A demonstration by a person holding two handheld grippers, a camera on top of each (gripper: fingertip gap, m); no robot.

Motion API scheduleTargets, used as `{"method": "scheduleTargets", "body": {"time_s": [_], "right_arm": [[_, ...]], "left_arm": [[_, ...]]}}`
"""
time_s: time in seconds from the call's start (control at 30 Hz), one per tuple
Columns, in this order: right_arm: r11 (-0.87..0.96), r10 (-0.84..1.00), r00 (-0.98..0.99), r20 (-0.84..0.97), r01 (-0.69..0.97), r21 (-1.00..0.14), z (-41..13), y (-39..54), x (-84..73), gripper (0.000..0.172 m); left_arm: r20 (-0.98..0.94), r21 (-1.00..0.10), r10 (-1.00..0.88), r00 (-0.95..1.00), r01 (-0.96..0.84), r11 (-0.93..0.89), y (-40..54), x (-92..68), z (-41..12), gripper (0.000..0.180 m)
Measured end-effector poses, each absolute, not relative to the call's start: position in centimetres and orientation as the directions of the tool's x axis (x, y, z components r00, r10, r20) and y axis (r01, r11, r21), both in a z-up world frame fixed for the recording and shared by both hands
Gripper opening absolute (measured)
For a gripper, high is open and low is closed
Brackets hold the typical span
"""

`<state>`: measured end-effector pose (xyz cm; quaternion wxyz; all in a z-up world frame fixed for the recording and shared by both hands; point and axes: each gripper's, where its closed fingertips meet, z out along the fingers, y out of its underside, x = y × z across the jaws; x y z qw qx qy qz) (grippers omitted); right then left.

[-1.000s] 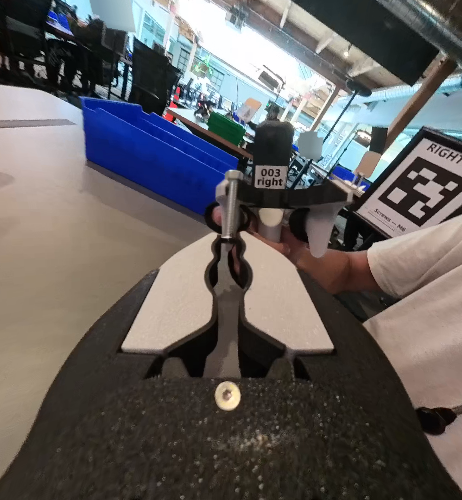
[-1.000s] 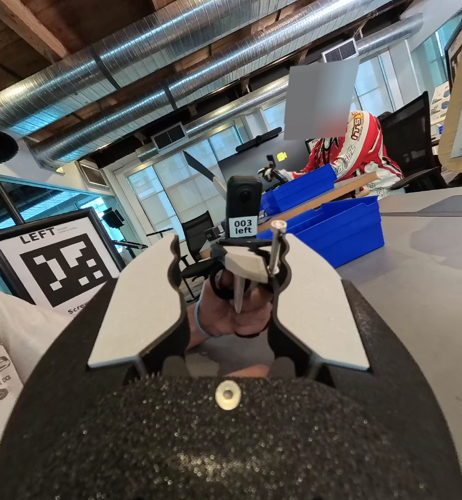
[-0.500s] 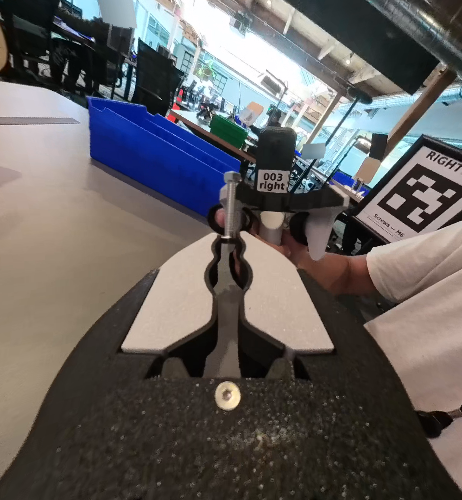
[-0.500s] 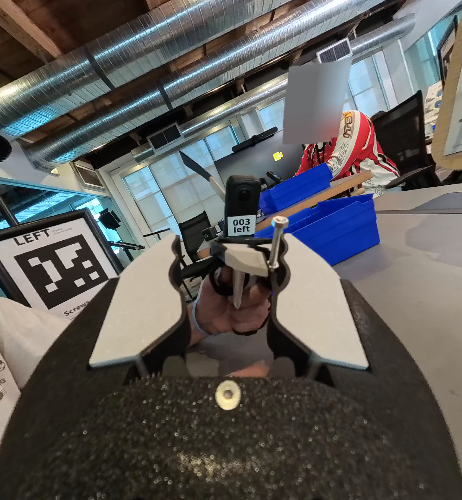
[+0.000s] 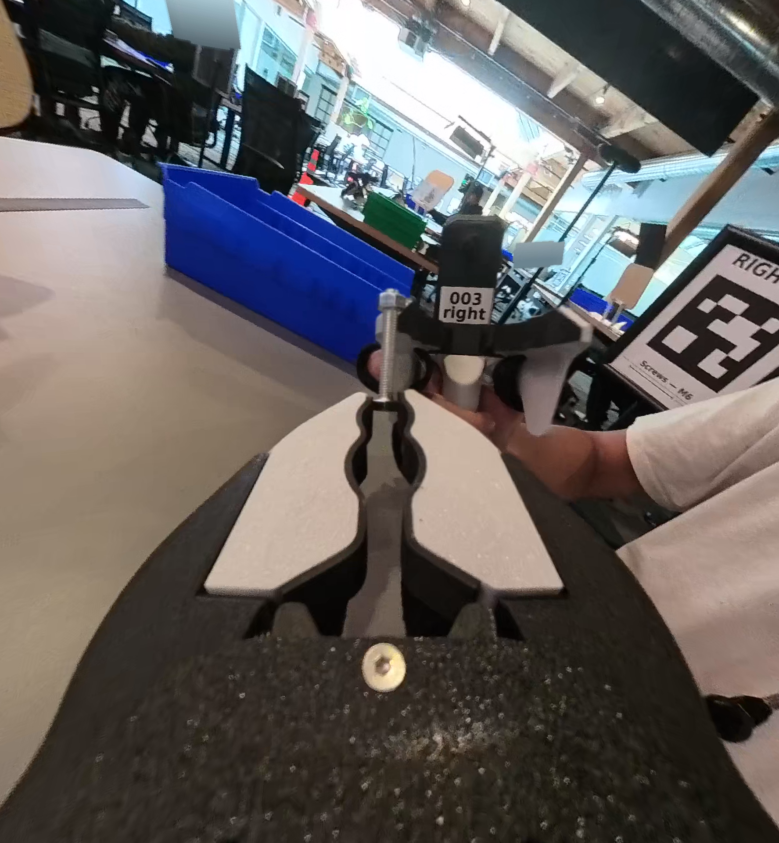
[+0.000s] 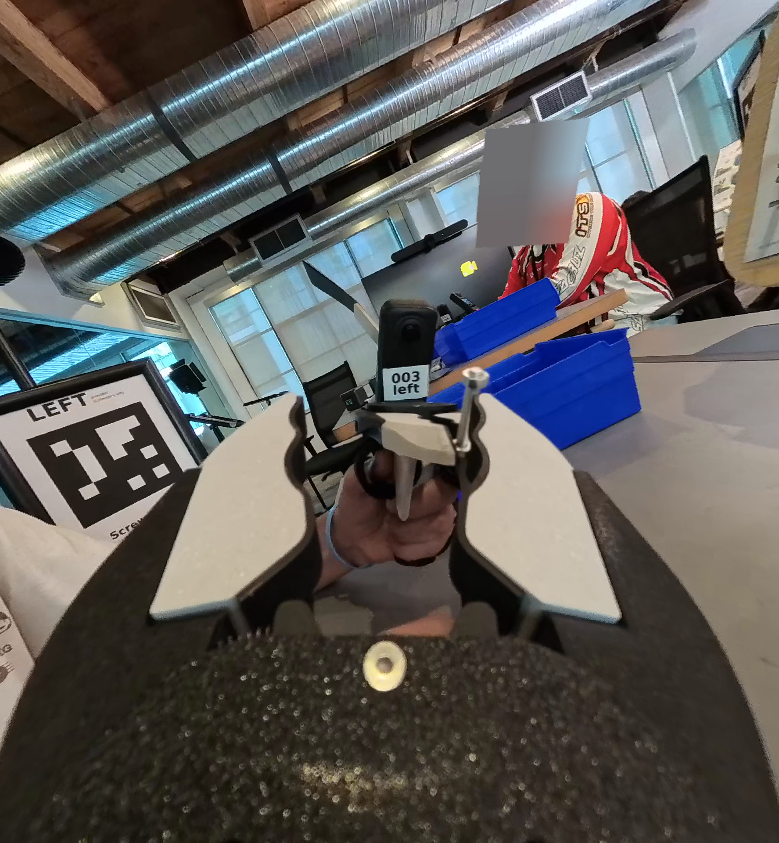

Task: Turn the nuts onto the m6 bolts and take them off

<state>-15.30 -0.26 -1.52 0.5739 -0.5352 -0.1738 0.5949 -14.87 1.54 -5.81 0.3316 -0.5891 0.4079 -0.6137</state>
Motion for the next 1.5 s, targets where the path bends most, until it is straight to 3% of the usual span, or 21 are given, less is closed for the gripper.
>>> {"method": "scheduleTargets", "body": {"time_s": [0.2,0.5,0.77,0.9,1.0,1.17,1.37,1.43,1.5], "right_arm": [[-0.305,0.862,0.221,-0.457,-0.494,-0.814,-1.8,-0.1,-15.7,0.069],[-0.285,0.867,0.234,-0.440,-0.491,-0.823,-1.7,-0.2,-15.5,0.068],[-0.281,0.871,0.227,-0.436,-0.498,-0.820,-1.6,-0.4,-15.5,0.069],[-0.292,0.866,0.228,-0.446,-0.494,-0.819,-1.8,-0.2,-15.4,0.067],[-0.290,0.860,0.246,-0.448,-0.487,-0.824,-2.0,0.0,-15.5,0.067],[-0.300,0.859,0.236,-0.454,-0.487,-0.820,-2.1,-0.1,-15.8,0.070],[-0.289,0.863,0.251,-0.439,-0.469,-0.835,-2.2,-0.3,-15.9,0.078],[-0.280,0.875,0.226,-0.427,-0.483,-0.829,-1.8,-0.7,-15.8,0.066],[-0.281,0.863,0.252,-0.437,-0.479,-0.832,-2.1,-0.2,-15.7,0.067]], "left_arm": [[0.428,-0.902,-0.884,-0.186,-0.149,-0.405,-1.4,-13.5,-6.2,0.010],[0.464,-0.886,-0.881,-0.095,-0.068,-0.459,1.6,-15.1,-5.7,0.009],[0.424,-0.901,-0.896,-0.133,-0.161,-0.402,-0.6,-13.3,-6.8,0.010],[0.450,-0.892,-0.892,-0.045,-0.067,-0.447,2.1,-14.6,-6.0,0.010],[0.487,-0.873,-0.869,-0.090,-0.053,-0.484,2.0,-15.1,-5.7,0.010],[0.455,-0.890,-0.874,-0.172,-0.127,-0.438,-0.6,-13.8,-6.0,0.010],[0.459,-0.888,-0.886,-0.068,-0.082,-0.453,1.7,-14.4,-6.2,0.010],[0.461,-0.886,-0.886,-0.044,-0.067,-0.458,2.3,-14.8,-6.1,0.010],[0.465,-0.885,-0.882,-0.075,-0.071,-0.460,1.8,-14.8,-6.0,0.009]]}}
